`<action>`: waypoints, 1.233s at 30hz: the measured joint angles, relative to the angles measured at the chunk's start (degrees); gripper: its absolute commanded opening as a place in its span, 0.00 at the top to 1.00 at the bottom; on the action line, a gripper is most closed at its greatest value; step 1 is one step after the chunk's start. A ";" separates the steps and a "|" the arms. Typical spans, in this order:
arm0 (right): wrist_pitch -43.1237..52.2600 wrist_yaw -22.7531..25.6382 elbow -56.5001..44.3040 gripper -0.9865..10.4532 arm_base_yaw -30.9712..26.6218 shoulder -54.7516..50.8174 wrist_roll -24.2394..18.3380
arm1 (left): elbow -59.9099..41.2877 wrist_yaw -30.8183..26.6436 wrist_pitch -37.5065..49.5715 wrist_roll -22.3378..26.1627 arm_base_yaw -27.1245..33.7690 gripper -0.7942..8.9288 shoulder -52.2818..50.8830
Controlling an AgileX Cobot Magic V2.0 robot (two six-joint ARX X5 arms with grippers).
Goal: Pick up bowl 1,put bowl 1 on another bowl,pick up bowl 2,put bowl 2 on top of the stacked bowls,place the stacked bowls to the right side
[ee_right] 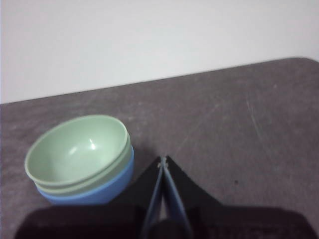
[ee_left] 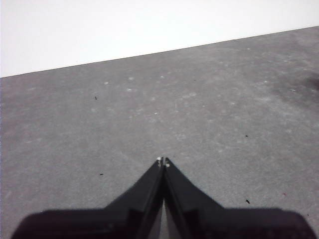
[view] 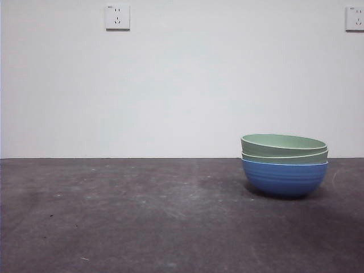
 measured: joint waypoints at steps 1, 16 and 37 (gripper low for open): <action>0.13 0.00 -0.70 0.91 0.00 -0.11 0.07 | 0.00 0.00 0.00 0.00 0.00 0.92 0.00; -1.40 0.09 -3.26 0.91 0.00 -0.15 1.84 | 0.00 0.00 0.00 0.00 0.00 0.92 0.00; -1.40 0.09 -3.26 0.91 0.02 -0.15 2.34 | 0.00 0.00 0.00 0.00 0.00 0.92 0.00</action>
